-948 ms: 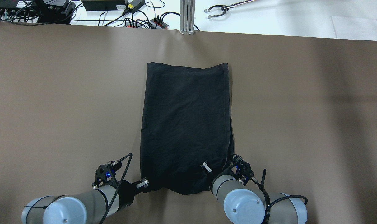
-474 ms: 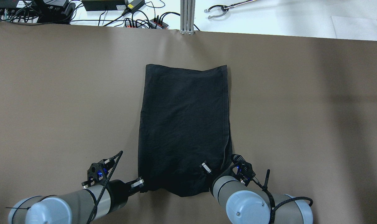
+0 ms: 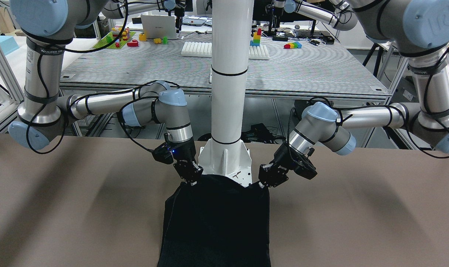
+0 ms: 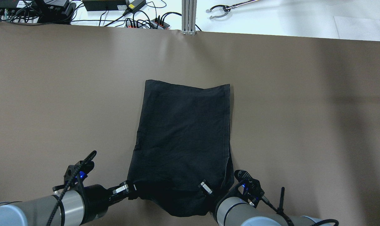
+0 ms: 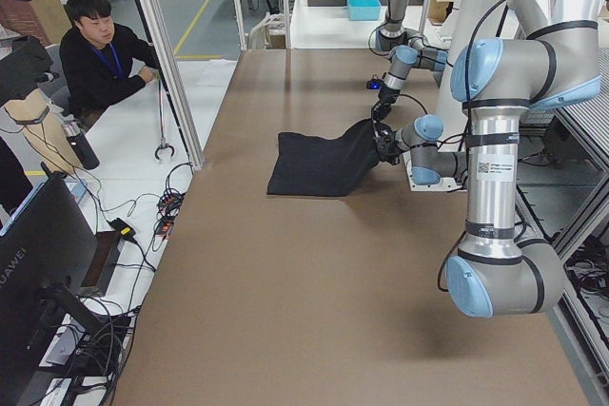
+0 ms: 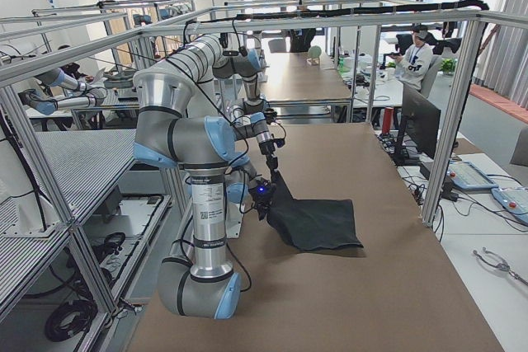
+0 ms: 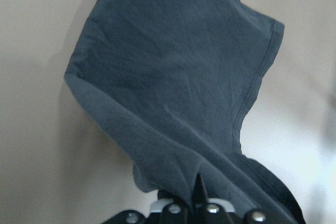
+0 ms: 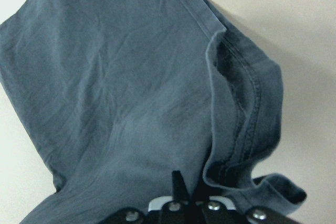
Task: Fold clothes
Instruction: 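Lift the near end with both grippers and fold it toward the far end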
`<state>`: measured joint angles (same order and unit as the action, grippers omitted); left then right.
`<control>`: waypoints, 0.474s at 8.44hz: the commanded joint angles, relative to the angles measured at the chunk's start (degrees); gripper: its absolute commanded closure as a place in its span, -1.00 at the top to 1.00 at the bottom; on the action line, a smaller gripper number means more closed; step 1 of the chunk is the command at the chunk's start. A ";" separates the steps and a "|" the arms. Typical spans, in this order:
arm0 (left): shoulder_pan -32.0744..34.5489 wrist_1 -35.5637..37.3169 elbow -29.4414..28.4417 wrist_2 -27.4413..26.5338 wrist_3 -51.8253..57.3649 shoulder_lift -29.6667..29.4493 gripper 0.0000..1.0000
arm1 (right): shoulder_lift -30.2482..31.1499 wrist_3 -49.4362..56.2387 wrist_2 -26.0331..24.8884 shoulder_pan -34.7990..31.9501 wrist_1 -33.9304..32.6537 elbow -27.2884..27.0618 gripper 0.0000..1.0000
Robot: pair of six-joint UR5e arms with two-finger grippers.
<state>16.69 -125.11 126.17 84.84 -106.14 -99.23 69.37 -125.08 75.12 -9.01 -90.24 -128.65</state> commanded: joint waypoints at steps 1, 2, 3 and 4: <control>11.67 16.25 -4.15 4.10 6.18 -13.22 -1.00 | -6.23 7.29 0.29 -9.06 -0.55 6.35 -1.00; 14.14 17.60 -7.92 4.10 7.86 -16.49 -1.00 | -9.14 9.83 0.29 -12.84 -0.37 10.31 -1.00; 16.43 17.62 -11.18 5.15 9.09 -18.27 -1.00 | -11.17 12.73 0.38 -15.05 -0.37 13.74 -1.00; 19.06 17.62 -15.13 6.64 11.11 -20.81 -1.00 | -12.58 14.85 0.82 -16.99 0.24 16.82 -1.00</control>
<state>30.78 -108.76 117.84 89.36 -98.38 -115.03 60.47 -114.92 75.46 -21.39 -90.61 -118.17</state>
